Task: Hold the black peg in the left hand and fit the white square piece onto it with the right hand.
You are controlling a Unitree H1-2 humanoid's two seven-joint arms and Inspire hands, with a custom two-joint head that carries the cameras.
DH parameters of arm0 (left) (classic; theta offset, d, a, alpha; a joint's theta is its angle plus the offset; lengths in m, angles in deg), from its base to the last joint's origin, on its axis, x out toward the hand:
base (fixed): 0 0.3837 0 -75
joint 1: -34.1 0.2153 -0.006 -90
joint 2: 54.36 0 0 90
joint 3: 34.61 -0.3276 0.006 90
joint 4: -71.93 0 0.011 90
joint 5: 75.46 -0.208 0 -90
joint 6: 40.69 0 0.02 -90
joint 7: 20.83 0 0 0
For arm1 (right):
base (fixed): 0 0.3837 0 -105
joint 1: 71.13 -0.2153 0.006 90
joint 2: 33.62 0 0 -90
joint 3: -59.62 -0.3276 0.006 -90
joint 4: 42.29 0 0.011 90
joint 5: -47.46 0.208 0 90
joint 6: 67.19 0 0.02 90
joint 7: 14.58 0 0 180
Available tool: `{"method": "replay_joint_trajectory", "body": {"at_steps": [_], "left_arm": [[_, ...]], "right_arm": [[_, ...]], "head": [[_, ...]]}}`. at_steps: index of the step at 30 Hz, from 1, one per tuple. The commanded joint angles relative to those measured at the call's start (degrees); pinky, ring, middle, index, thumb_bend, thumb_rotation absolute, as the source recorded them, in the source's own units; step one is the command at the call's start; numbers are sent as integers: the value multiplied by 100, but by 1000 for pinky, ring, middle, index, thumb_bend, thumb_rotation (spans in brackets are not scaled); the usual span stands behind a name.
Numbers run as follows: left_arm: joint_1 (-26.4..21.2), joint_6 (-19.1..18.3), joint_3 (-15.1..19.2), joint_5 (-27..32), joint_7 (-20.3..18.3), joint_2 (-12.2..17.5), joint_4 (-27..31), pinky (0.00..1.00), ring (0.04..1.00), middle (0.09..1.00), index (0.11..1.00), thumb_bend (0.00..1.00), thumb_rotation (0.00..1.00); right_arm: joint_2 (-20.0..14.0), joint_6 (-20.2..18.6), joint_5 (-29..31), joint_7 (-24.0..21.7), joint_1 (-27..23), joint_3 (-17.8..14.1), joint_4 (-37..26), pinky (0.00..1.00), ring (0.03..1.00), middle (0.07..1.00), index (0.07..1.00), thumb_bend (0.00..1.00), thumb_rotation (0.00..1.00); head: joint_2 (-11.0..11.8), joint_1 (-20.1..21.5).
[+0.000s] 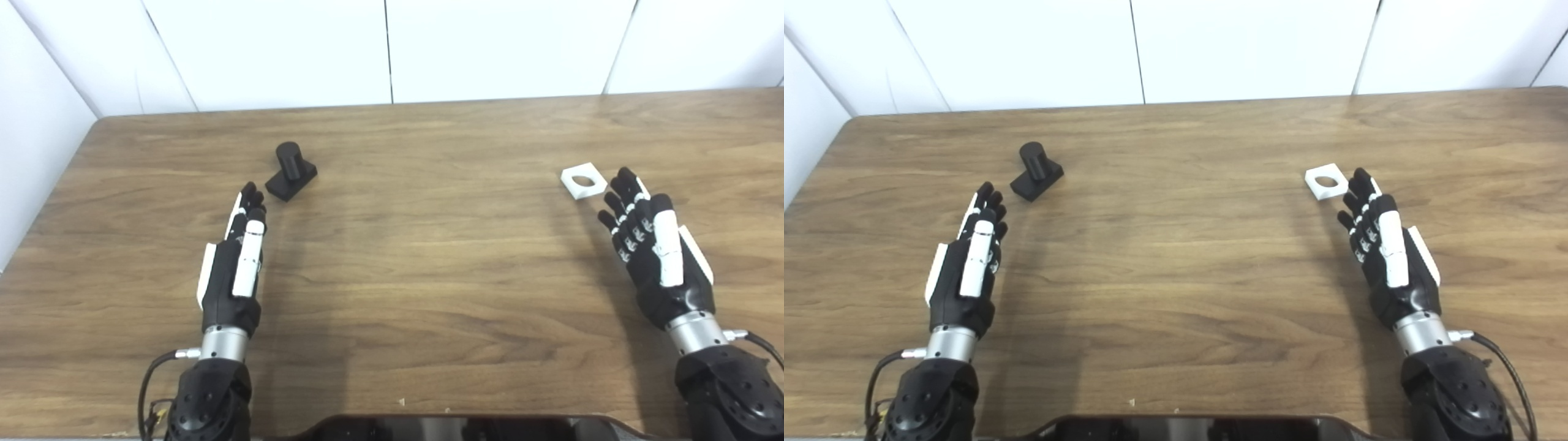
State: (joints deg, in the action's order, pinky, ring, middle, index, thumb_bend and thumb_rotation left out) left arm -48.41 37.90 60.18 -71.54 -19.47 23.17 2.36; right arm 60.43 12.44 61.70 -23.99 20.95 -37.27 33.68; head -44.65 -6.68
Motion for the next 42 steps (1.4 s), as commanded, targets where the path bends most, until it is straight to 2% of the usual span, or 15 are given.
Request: {"method": "replay_joint_trajectory", "body": {"at_steps": [1,5,8,11,14,16,23,26,28,36,42], "left_arm": [[73,7,-43,-169,14,25,160,1000,1000,1000,1000,446,779],[52,82,-47,-229,-8,50,161,1000,1000,1000,1000,479,752],[11,151,-45,-276,-25,86,137,1000,1000,1000,1000,521,783],[-102,183,-67,-626,62,166,110,1000,1000,1000,998,555,827],[-253,-146,-131,-1388,248,225,279,1000,1000,998,975,546,834],[-350,-147,-215,-2009,316,368,315,969,995,999,967,507,777],[-791,-887,-494,-3917,310,685,496,980,1000,982,914,666,504],[-1007,-1058,-627,-4633,253,880,368,939,998,973,893,732,466],[-1127,-1108,-711,-4995,200,1004,288,982,996,967,884,756,457],[-1482,-1128,-873,-5809,10,1292,-103,1000,989,951,852,803,479],[-1713,-1114,-918,-5947,-98,1425,-515,1000,1000,951,827,822,510]], "right_arm": [[-71,254,44,-64,-225,-21,-149,999,1000,1000,991,532,1000],[-93,251,60,-70,-237,-35,-141,1000,1000,1000,991,534,1000],[-94,239,58,-59,-229,-43,-135,1000,1000,1000,987,542,1000],[-82,267,33,-46,-226,-43,-106,1000,1000,1000,988,543,1000],[-71,278,34,-49,-226,-37,-86,997,1000,1000,986,540,1000],[-64,296,50,-60,-224,-35,-73,993,1000,1000,986,539,1000],[-35,326,8,-40,-209,-13,3,943,990,996,978,542,1000],[-34,301,-22,-44,-215,25,1,964,995,996,974,549,1000],[-34,304,-66,-31,-214,49,-2,971,996,993,968,555,1000],[-58,326,-133,-41,-205,73,19,983,995,986,958,549,1000],[-60,318,-188,-23,-208,91,-3,988,996,992,959,533,1000]], "head": [[-6,-25],[-4,-61],[5,-71],[17,-67],[20,-77],[29,-118],[64,-174],[72,-167],[84,-156],[130,-131],[176,-100]]}}
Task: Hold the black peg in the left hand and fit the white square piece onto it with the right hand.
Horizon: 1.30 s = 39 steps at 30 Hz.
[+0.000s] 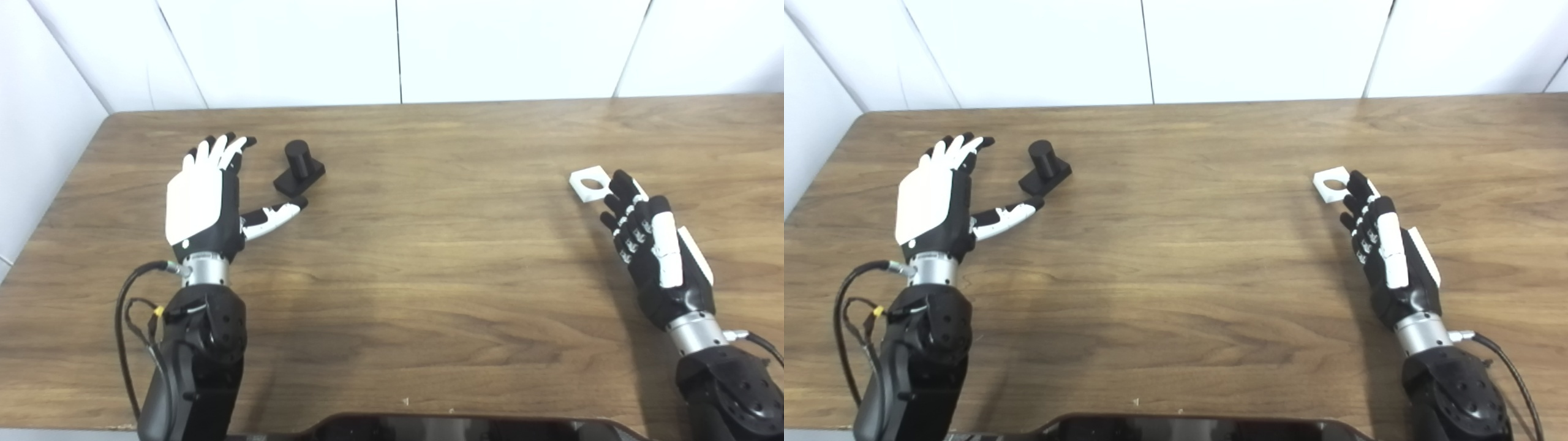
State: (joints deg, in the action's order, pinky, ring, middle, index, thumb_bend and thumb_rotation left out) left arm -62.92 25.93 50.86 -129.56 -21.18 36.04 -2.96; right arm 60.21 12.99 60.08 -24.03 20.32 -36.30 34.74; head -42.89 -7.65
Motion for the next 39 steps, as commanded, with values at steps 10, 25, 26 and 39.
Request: {"method": "replay_joint_trajectory", "body": {"at_steps": [10,25,26,39], "left_arm": [[-639,-49,-73,-256,-12,225,-549,1000,1000,955,787,817,525],[-1143,-177,-136,-126,84,166,-1410,1000,1000,957,781,822,567],[-1167,-177,-128,-78,95,146,-1462,1000,1000,958,779,817,554],[-1506,-99,-250,147,396,146,-2105,1000,1000,941,772,793,548]], "right_arm": [[-27,353,-96,-20,-137,-15,-60,987,995,988,952,552,1000],[4,447,-133,-3,-92,10,-50,979,991,988,958,545,1000],[8,441,-123,2,-89,4,-51,977,991,987,959,543,1000],[-5,468,-117,9,-68,-34,-76,983,995,989,956,535,1000]], "head": [[77,2],[161,164],[165,193],[194,201]]}}
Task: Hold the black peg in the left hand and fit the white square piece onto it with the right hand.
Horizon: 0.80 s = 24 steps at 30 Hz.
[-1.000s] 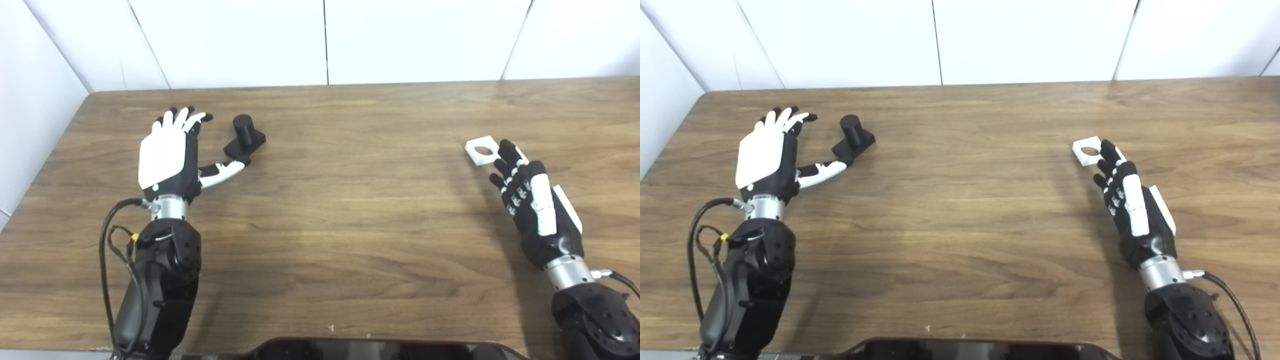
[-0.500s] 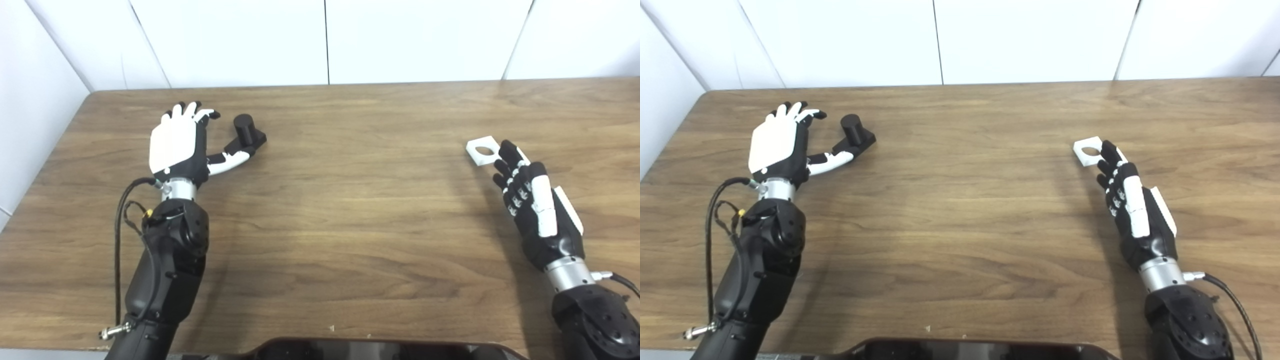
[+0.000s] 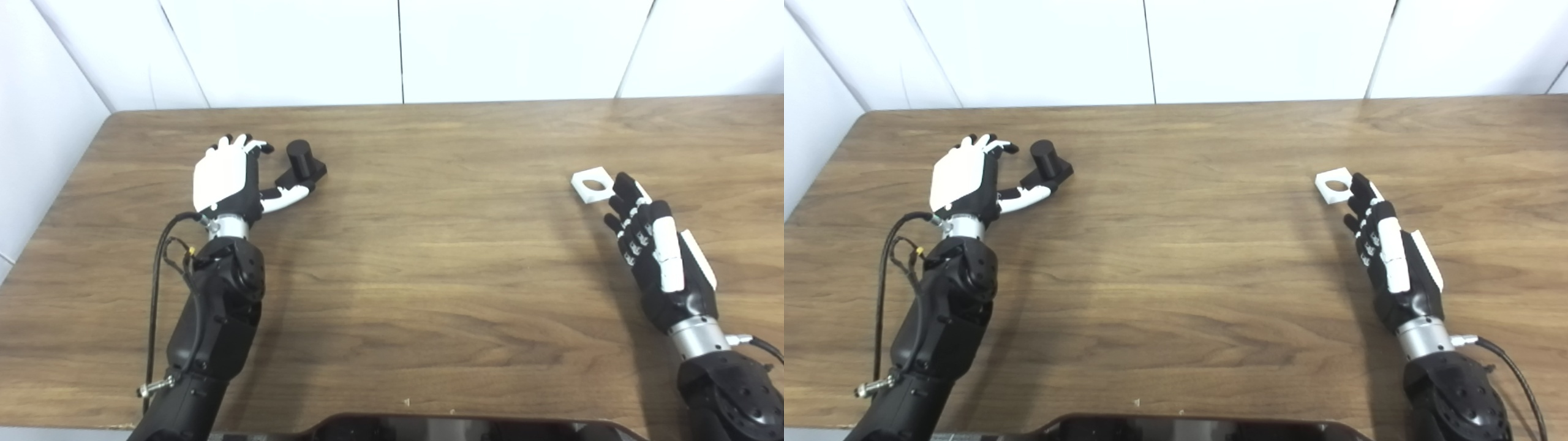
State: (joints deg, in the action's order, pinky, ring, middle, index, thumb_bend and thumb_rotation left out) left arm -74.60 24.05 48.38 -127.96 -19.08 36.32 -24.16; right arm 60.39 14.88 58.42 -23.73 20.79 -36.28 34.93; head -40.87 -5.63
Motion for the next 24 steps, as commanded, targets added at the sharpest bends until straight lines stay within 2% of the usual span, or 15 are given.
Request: {"method": "replay_joint_trajectory", "body": {"at_steps": [1,9,18,24], "left_arm": [[-360,97,-9,10,205,122,-28,1000,1000,938,767,794,539],[-460,101,-78,142,268,154,-248,1000,1000,931,732,789,512],[-544,259,-102,360,568,115,-709,997,980,904,699,786,461],[-582,287,-124,458,630,124,-854,1000,980,901,682,778,443]], "right_arm": [[-17,272,40,-14,-114,-31,-102,981,994,988,956,533,1000],[-23,326,21,-24,-81,-29,-91,976,988,987,955,528,1000],[-66,365,62,-45,-42,-62,-89,995,994,990,958,541,1000],[-79,319,41,-30,-15,-69,-121,1000,995,989,956,550,1000]], "head": [[17,22],[23,33],[45,86],[44,95]]}}
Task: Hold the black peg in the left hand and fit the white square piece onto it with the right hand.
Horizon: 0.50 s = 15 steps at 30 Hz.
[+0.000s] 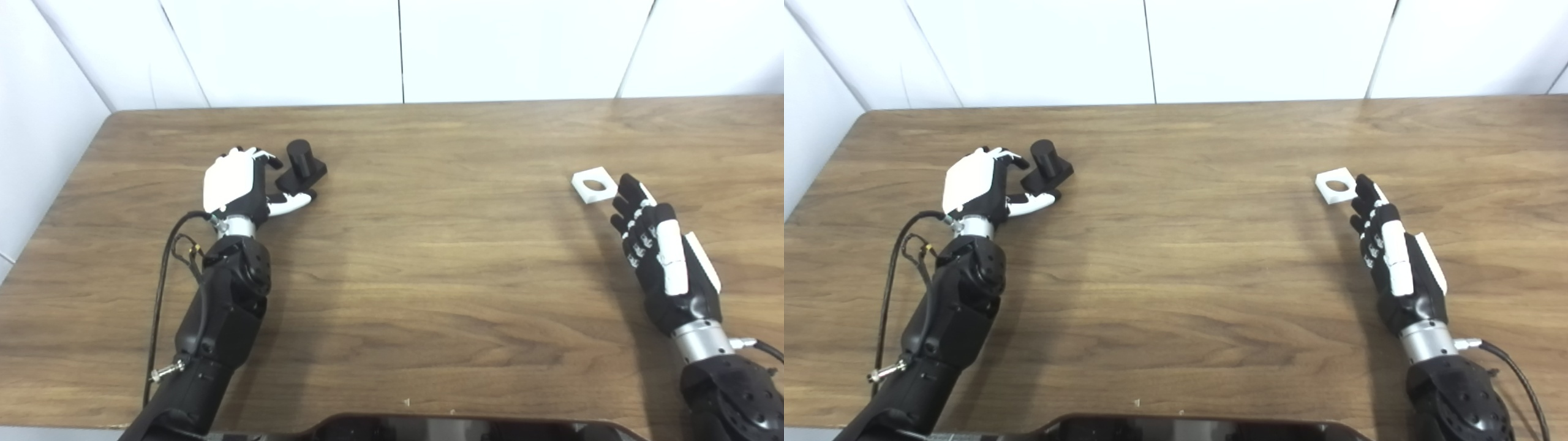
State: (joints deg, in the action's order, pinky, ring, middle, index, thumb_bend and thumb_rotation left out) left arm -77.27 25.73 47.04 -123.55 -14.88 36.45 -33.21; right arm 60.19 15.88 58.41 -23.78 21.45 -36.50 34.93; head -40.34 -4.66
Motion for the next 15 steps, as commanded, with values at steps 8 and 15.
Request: {"method": "replay_joint_trajectory", "body": {"at_steps": [8,15], "left_arm": [[-321,133,-84,93,310,145,-52,992,977,892,655,765,431],[-320,179,-126,177,398,144,-87,978,970,883,630,745,400]], "right_arm": [[-90,225,8,-40,-60,-29,-147,1000,994,988,958,557,1000],[-86,202,14,-13,-44,-52,-142,1000,989,982,953,574,1000]], "head": [[-22,8],[-26,6]]}}
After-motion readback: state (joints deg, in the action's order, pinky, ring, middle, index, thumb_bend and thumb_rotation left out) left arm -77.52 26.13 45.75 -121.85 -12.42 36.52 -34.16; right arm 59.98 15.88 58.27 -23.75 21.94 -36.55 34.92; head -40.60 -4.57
